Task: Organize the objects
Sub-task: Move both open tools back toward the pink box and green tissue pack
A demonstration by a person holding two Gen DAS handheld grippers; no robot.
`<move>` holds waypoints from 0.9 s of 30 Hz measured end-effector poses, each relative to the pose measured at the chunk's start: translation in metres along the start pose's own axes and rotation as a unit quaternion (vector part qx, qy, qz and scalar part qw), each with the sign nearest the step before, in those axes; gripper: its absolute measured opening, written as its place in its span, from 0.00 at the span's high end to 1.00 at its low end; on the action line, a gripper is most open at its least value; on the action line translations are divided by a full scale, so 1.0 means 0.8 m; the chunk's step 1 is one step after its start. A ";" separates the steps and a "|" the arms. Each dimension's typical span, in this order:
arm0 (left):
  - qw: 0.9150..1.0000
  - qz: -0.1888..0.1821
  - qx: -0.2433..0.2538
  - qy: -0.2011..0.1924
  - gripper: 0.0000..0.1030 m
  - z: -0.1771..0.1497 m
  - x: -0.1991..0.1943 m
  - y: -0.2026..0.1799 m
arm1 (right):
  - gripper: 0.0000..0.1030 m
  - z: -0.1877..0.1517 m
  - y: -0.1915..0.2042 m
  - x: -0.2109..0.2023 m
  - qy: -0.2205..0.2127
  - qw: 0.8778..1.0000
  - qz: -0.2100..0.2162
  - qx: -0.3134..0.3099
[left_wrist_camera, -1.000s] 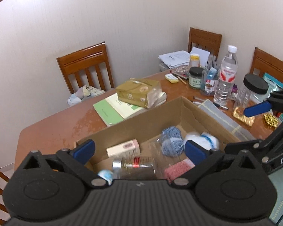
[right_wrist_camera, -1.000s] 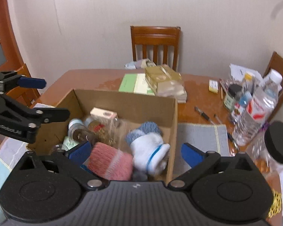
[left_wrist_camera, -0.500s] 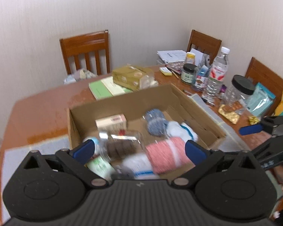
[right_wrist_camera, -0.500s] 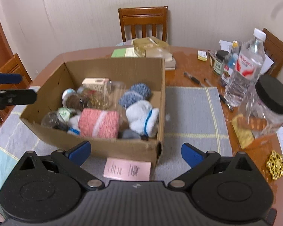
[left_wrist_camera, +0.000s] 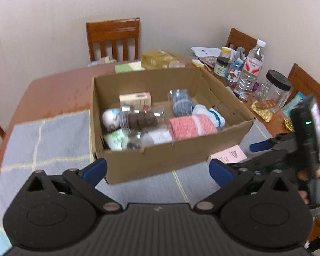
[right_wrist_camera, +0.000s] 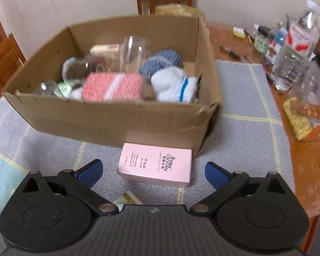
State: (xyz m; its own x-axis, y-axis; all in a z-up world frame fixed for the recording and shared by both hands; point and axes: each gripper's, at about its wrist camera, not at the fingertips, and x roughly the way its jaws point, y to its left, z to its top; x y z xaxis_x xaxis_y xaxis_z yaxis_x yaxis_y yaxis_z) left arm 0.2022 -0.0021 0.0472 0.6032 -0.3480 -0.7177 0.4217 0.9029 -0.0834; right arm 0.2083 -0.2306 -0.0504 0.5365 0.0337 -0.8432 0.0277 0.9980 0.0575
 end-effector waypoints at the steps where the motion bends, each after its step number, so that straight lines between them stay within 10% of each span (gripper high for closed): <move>1: 1.000 -0.001 -0.005 0.001 0.02 -0.004 0.000 0.000 | 0.00 0.000 0.002 0.005 0.003 1.000 -0.003 0.001; 27: 0.998 -0.005 0.043 0.056 0.02 -0.053 0.077 -0.052 | 0.00 -0.036 -0.069 0.022 0.019 0.998 -0.057 0.036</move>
State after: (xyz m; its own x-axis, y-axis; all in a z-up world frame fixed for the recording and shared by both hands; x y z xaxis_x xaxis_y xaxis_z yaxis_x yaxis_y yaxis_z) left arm 0.1926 -0.0505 -0.0229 0.5219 -0.3221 -0.7899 0.4859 0.8733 -0.0351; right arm 0.1921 -0.2831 -0.0841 0.4946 -0.0769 -0.8657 0.1486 0.9889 -0.0030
